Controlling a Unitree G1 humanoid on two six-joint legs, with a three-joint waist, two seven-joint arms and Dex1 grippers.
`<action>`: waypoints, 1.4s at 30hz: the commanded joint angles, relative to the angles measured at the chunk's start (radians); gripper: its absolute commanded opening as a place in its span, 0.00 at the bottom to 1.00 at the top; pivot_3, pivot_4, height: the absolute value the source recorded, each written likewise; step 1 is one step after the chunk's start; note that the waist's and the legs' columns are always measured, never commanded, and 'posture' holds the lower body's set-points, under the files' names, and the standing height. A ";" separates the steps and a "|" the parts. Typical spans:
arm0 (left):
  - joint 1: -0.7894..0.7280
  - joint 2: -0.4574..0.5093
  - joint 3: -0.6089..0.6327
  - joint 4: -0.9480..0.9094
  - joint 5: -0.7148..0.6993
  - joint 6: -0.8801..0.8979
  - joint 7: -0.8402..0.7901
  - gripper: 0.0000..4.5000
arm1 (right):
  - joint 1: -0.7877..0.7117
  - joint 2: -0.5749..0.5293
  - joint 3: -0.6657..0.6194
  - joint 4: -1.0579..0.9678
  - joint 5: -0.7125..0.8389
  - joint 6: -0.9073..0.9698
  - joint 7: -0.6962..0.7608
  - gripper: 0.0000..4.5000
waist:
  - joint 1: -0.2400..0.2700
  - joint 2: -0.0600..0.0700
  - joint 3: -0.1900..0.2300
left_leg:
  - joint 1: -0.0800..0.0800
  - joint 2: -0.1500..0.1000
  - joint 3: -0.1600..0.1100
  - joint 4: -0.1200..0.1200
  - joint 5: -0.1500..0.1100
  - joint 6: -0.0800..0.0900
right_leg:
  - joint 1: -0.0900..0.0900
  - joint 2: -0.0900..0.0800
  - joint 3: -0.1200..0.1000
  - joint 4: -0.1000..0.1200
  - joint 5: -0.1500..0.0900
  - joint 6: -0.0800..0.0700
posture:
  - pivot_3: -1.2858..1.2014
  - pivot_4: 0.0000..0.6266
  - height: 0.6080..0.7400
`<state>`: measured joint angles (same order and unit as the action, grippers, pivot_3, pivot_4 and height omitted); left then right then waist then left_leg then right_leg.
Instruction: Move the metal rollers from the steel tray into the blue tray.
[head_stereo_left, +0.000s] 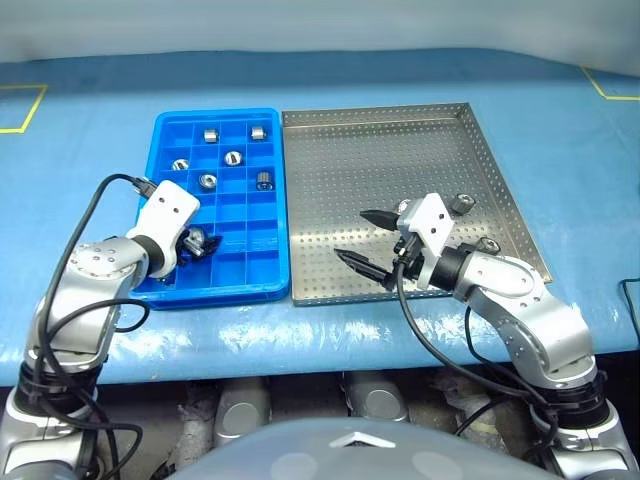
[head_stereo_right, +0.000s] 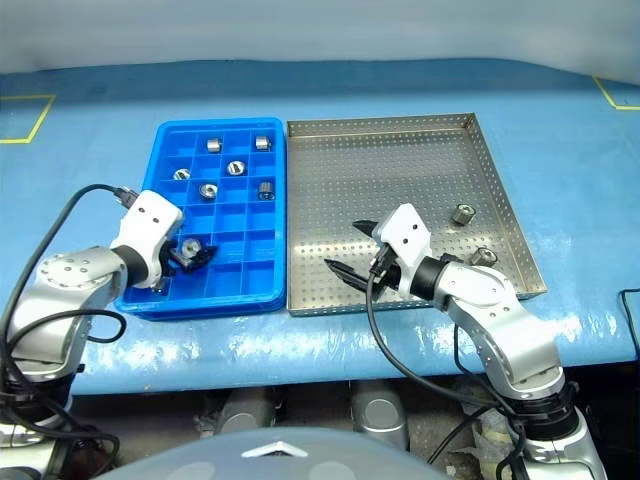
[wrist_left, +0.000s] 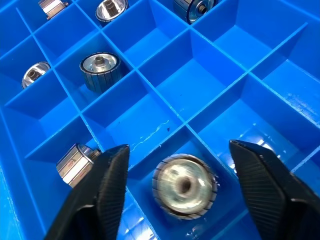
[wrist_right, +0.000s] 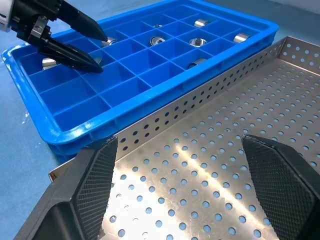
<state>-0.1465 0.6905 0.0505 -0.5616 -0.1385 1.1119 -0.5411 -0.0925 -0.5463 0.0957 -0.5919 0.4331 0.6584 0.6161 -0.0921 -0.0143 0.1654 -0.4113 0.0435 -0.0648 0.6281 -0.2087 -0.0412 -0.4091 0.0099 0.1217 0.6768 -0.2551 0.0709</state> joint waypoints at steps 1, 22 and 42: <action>-0.032 0.007 0.051 -0.032 -0.021 -0.038 0.003 0.99 | -0.010 0.000 -0.033 -0.005 -0.005 -0.025 -0.011 0.93 | 0.001 0.000 0.000 | 0.000 0.000 0.000 0.000 0.000 0.000 | 0.000 0.000 0.000 0.000 0.000 0.000 | 0.50 0.24 1.00; -0.200 -0.201 -0.237 0.084 -0.221 -0.399 -0.191 0.99 | -0.176 0.192 -0.123 0.408 -0.152 0.029 -0.323 0.93 | 0.003 0.001 -0.001 | 0.000 -0.001 0.001 0.001 0.000 0.000 | 0.000 -0.001 0.001 0.000 0.001 0.000 | 0.48 0.24 1.00; -0.174 -0.202 -0.249 0.095 -0.229 -0.426 -0.208 1.00 | -0.233 0.255 -0.188 0.584 -0.159 -0.007 -0.349 0.60 | -0.035 0.002 -0.001 | 0.000 -0.001 0.001 0.000 0.000 0.000 | 0.000 0.000 0.001 0.000 0.001 0.000 | 0.48 0.24 1.00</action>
<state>-0.3229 0.4829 -0.2227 -0.4389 -0.3574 0.7070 -0.7552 -0.3070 -0.2954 -0.0742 -0.0019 0.2642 0.6615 0.2616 -0.1269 -0.0126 0.1645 -0.4112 0.0429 -0.0640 0.6284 -0.2086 -0.0412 -0.4086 0.0099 0.1230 0.6772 -0.2545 0.0711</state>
